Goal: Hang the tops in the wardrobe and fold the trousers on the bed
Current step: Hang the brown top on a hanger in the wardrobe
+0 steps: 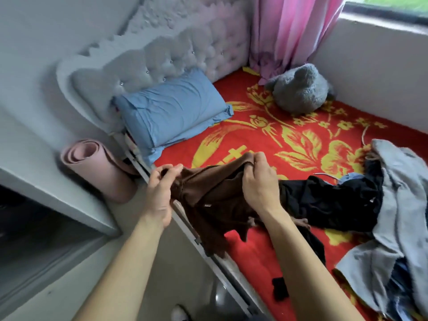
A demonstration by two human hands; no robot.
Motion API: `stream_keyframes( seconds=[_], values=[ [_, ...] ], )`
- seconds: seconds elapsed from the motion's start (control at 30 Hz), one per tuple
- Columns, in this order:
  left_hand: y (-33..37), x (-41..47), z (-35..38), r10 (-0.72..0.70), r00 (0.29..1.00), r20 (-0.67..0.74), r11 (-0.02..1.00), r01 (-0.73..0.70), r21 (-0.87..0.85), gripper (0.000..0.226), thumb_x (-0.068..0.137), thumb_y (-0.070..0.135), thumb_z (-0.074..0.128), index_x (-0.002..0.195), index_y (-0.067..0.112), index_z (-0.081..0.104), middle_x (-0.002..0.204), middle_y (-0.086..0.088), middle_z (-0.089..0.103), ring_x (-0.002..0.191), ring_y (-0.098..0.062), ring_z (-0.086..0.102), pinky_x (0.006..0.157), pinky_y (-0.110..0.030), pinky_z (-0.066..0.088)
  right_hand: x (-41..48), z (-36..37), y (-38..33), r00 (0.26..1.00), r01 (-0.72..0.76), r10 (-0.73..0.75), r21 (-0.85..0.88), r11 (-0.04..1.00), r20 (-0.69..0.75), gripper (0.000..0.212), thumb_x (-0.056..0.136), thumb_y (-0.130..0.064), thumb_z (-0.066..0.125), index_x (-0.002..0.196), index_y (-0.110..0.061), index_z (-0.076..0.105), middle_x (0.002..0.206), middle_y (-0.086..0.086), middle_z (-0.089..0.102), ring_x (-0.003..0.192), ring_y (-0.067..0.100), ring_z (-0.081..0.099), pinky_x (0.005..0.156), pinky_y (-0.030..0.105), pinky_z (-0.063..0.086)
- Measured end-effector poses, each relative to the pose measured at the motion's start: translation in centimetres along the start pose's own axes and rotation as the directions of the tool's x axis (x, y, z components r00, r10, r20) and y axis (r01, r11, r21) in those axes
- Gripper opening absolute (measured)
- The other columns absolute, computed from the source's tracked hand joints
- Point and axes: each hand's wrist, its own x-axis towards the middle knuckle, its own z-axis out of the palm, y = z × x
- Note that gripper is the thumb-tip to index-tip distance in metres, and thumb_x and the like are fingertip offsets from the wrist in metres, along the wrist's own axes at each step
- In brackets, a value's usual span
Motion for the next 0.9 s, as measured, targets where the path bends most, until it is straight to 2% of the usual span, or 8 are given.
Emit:
stream_keyframes(
  seconds=[0.17, 0.27, 0.4, 0.5, 0.6, 0.73, 0.83, 0.9],
  values=[
    [2.4, -0.2, -8.6, 0.25, 0.968, -0.021, 0.872, -0.215, 0.439, 0.012, 0.085, 0.016, 0.074, 0.089, 0.02, 0.063, 0.095, 0.004, 0.071, 0.092, -0.01, 0.064, 0.089, -0.034, 0.049, -2.0, 5.3, -9.6, 0.972, 0.019, -0.063, 0.194, 0.981, 0.226, 0.03, 0.1, -0.022, 0.043, 0.071, -0.015, 0.041, 0.068, -0.008, 0.048, 0.064, 0.01, 0.043, 0.058, 0.029, 0.031],
    [5.3, -1.0, -16.0, 0.291, 0.957, 0.009, 0.818, -0.254, 0.516, 0.01, 0.091, 0.034, 0.067, 0.088, 0.026, 0.072, 0.089, 0.016, 0.072, 0.089, 0.003, 0.064, 0.086, -0.032, 0.05, -4.2, 10.4, -15.8, 0.946, 0.031, -0.121, 0.286, 0.958, 0.3, 0.032, 0.098, -0.022, 0.047, 0.073, -0.003, 0.048, 0.066, -0.007, 0.047, 0.064, 0.008, 0.043, 0.064, 0.033, 0.034],
    [10.2, -2.3, -27.5, 0.246, 0.968, 0.046, 0.787, -0.227, 0.574, 0.041, 0.085, 0.066, 0.06, 0.097, 0.031, 0.078, 0.089, 0.01, 0.075, 0.093, -0.009, 0.07, 0.089, -0.039, 0.055, -8.2, 19.1, -25.2, 0.906, 0.09, -0.233, 0.377, 0.922, 0.354, 0.031, 0.097, -0.023, 0.053, 0.085, 0.005, 0.059, 0.07, 0.003, 0.053, 0.067, 0.012, 0.049, 0.068, 0.037, 0.042],
    [14.2, -3.2, -34.5, 0.28, 0.96, -0.024, 0.796, -0.218, 0.564, 0.052, 0.072, 0.083, 0.058, 0.092, 0.039, 0.077, 0.09, 0.017, 0.073, 0.092, -0.001, 0.068, 0.082, -0.022, 0.055, -12.2, 25.3, -31.4, 0.858, 0.117, -0.319, 0.453, 0.884, 0.402, 0.025, 0.094, -0.024, 0.055, 0.084, -0.004, 0.066, 0.068, -0.001, 0.059, 0.068, 0.01, 0.053, 0.07, 0.036, 0.046],
    [18.2, -4.0, -39.7, 0.377, 0.924, -0.061, 0.74, -0.261, 0.619, 0.044, 0.073, 0.083, 0.054, 0.084, 0.045, 0.075, 0.085, 0.026, 0.067, 0.082, 0.005, 0.064, 0.068, -0.009, 0.047, -16.0, 30.4, -36.2, 0.768, 0.163, -0.415, 0.478, 0.863, 0.487, 0.022, 0.088, -0.029, 0.054, 0.082, -0.014, 0.069, 0.072, -0.009, 0.066, 0.071, 0.008, 0.058, 0.073, 0.035, 0.046],
    [21.1, -3.9, -47.0, 0.472, 0.857, -0.207, 0.567, -0.116, 0.816, 0.016, 0.08, 0.05, 0.058, 0.07, 0.038, 0.063, 0.082, 0.011, 0.059, 0.076, -0.008, 0.059, 0.062, -0.028, 0.043, -19.8, 35.9, -40.9, 0.697, 0.193, -0.492, 0.524, 0.829, 0.521, 0.019, 0.091, -0.026, 0.054, 0.085, -0.026, 0.072, 0.08, -0.009, 0.072, 0.08, 0.006, 0.067, 0.076, 0.029, 0.051],
    [22.0, -3.9, -53.1, 0.446, 0.838, -0.314, 0.408, 0.121, 0.905, 0.013, 0.079, 0.036, 0.06, 0.067, 0.035, 0.053, 0.077, 0.013, 0.056, 0.071, -0.011, 0.056, 0.053, -0.028, 0.036, -21.0, 39.7, -43.4, 0.715, 0.184, -0.491, 0.544, 0.819, 0.497, 0.019, 0.087, -0.036, 0.053, 0.086, -0.029, 0.07, 0.078, -0.008, 0.07, 0.082, 0.011, 0.066, 0.079, 0.037, 0.053],
    [22.6, -3.7, -57.1, 0.372, 0.837, -0.401, 0.409, 0.24, 0.88, 0.009, 0.079, 0.036, 0.057, 0.072, 0.031, 0.055, 0.074, 0.012, 0.06, 0.069, -0.011, 0.058, 0.054, -0.028, 0.04, -21.0, 42.2, -45.0, 0.72, 0.149, -0.487, 0.575, 0.805, 0.495, 0.022, 0.084, -0.041, 0.053, 0.09, -0.031, 0.071, 0.083, -0.007, 0.072, 0.087, 0.012, 0.067, 0.081, 0.036, 0.054]
  ],
)
